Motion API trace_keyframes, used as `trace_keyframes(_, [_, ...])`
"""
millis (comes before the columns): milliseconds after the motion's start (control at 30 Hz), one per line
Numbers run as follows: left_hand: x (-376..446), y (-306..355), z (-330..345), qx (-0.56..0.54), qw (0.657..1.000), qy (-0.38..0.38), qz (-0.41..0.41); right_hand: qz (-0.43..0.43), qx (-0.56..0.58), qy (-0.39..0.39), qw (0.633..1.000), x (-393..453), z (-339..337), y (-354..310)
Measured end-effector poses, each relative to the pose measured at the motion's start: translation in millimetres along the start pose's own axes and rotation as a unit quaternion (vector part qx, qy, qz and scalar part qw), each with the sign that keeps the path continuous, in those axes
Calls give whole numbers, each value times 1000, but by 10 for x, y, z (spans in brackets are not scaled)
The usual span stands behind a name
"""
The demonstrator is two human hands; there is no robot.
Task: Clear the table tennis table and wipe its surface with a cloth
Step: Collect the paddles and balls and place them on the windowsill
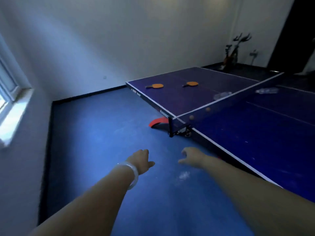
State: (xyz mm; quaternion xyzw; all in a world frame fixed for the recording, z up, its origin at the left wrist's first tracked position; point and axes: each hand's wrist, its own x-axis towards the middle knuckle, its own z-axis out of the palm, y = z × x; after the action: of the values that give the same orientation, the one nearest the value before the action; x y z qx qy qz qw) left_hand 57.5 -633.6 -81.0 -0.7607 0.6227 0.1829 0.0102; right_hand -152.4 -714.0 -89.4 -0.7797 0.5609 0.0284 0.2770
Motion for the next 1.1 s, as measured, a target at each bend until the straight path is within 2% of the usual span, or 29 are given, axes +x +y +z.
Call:
trace_keyframes(233, [299,979,297,34,985,-42,163,145,60,67,985,-650,-64,973])
trace_keyframes(467, [89,2358,605,57,957,-54,280,241,137,151,949,-1489,-194,1891])
trace_keyframes(700, [-269,3702,842,77,930,-56,356,298,147,179,926,-2455,-561,2912])
trace_keyframes(900, [-621,4897,1052,87,911,-52,400,351,171,227,892,-3326,-835,3803])
trace_keyframes(1100, [-920,5800,1365,96,888,-55,447,397,180,261,861,-3937,-905,4482])
